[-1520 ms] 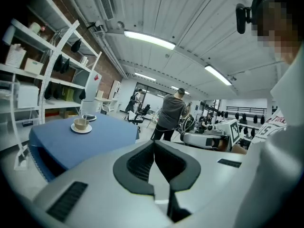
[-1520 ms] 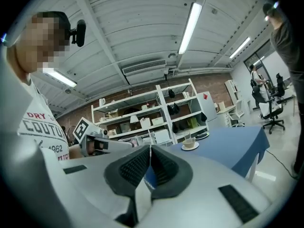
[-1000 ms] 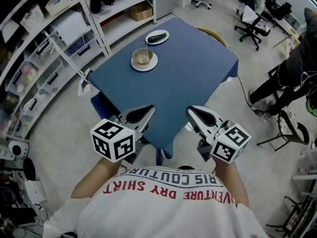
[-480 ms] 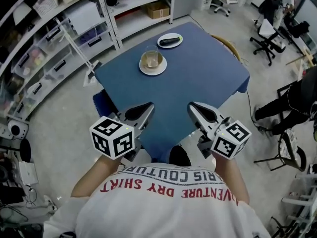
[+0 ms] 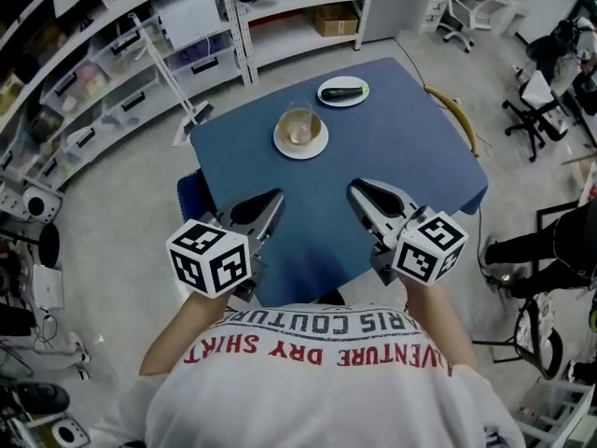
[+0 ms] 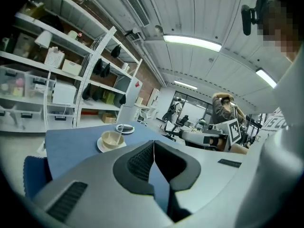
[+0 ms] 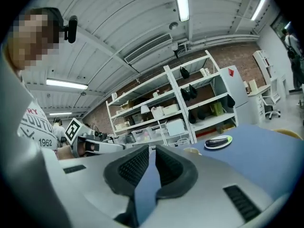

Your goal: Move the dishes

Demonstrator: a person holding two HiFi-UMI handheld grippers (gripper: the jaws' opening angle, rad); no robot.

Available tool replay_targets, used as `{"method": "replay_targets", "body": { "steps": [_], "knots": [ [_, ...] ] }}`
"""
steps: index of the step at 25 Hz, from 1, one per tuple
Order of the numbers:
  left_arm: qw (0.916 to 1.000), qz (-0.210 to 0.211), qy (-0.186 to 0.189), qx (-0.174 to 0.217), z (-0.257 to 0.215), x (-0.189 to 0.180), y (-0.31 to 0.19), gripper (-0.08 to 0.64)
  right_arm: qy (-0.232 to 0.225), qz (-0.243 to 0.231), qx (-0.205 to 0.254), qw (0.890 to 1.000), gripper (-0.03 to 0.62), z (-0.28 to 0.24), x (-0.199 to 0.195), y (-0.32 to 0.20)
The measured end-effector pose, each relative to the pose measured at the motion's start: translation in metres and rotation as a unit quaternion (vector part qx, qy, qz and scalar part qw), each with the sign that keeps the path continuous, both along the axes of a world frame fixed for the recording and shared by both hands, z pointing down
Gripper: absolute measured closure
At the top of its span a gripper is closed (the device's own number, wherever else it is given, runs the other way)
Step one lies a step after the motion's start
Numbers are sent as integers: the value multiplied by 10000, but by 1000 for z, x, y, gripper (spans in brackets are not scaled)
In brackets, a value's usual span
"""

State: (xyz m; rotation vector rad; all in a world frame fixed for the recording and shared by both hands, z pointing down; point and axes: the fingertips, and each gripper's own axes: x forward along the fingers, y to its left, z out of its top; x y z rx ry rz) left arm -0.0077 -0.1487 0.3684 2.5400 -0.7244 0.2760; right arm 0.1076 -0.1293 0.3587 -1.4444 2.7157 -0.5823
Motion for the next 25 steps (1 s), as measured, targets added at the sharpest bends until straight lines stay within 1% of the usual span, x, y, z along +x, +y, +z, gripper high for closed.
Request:
{"method": "replay_targets", "body": {
  "steps": [5,6,8,10,12,13,16,19,25],
  "knots": [
    [9989,-456,-17,-44,6,4,-20,531,106,-345,38,9993,552,5,9,-38],
    [9985,-548,-27,-56,8,4,-23,531,142,-453,38,9989,529,7,9,-44],
    [9973,-722,-58,-83,11,3,-30,531,245,-672,22,9974,456,11,6,-56],
    [9960,-881,-79,-108,15,2,-36,531,343,-815,17,9961,423,17,5,-68],
    [9945,-1031,-98,-132,19,1,-42,531,394,-915,7,9950,376,24,5,-81],
    [9938,-1099,-112,-151,21,0,-44,531,415,-958,-3,9945,331,27,5,-88],
    [9913,-1283,-177,-238,30,-1,-53,531,607,-1053,38,9926,287,35,4,-110],
    [9885,-1457,-266,-304,40,-1,-60,531,929,-1098,154,9895,261,46,3,-134],
    [9830,-1758,-385,-356,58,0,-76,531,1413,-1295,195,9813,249,80,-5,-180]
  ]
}}
